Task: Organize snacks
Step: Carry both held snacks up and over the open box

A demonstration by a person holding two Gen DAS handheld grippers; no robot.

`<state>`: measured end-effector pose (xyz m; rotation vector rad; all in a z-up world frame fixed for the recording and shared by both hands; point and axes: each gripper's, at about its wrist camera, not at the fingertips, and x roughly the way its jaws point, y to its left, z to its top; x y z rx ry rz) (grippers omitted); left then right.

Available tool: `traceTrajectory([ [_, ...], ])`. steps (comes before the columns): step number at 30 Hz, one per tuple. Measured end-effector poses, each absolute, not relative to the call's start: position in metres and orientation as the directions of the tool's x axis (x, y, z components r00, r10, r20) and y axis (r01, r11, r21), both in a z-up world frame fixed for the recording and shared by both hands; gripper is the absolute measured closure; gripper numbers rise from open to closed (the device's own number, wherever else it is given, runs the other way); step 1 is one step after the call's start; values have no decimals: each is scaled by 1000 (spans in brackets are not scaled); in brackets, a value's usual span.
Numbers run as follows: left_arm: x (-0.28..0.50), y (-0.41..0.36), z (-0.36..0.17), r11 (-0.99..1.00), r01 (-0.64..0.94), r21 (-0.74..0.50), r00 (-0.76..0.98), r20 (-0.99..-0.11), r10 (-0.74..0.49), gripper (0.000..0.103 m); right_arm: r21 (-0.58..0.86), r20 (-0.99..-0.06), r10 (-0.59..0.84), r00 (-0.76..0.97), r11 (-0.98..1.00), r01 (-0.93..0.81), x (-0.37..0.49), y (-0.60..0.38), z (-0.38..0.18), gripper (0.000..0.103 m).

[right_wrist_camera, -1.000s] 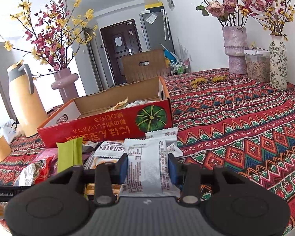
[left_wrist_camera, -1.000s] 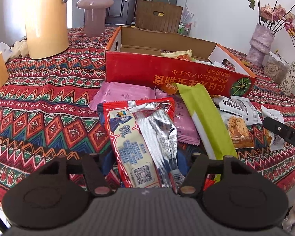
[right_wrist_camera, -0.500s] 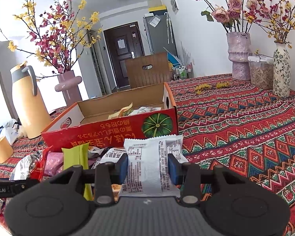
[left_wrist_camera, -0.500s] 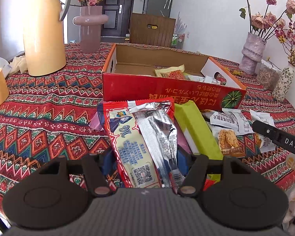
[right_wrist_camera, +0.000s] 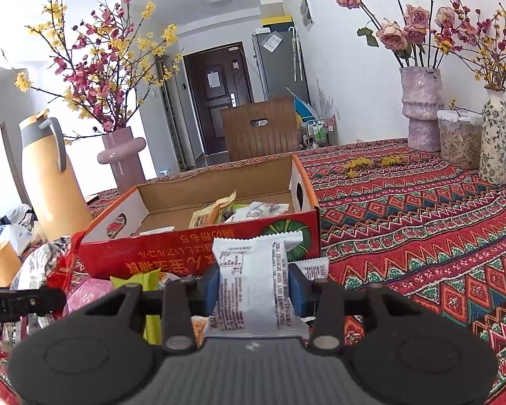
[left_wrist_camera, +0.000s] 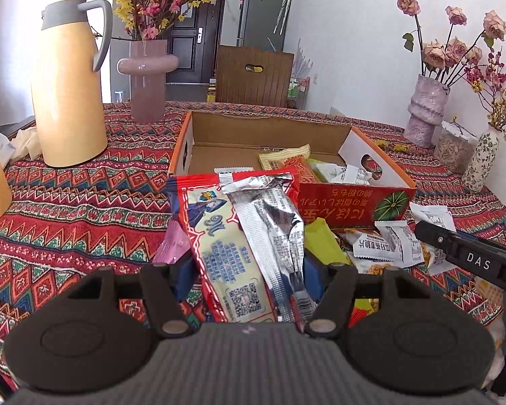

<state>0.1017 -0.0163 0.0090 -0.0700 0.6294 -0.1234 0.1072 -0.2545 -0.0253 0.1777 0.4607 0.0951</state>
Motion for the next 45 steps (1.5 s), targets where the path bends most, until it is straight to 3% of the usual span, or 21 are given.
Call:
traceTrajectory([
  [31, 194, -39, 39, 990, 118, -71, 846, -516, -138, 40, 151, -357, 137, 924, 985, -88, 194, -238, 7, 61],
  [45, 251, -48, 40, 994, 94, -51, 855, -508, -107, 39, 128, -369, 130, 920, 988, -88, 259, -228, 13, 61],
])
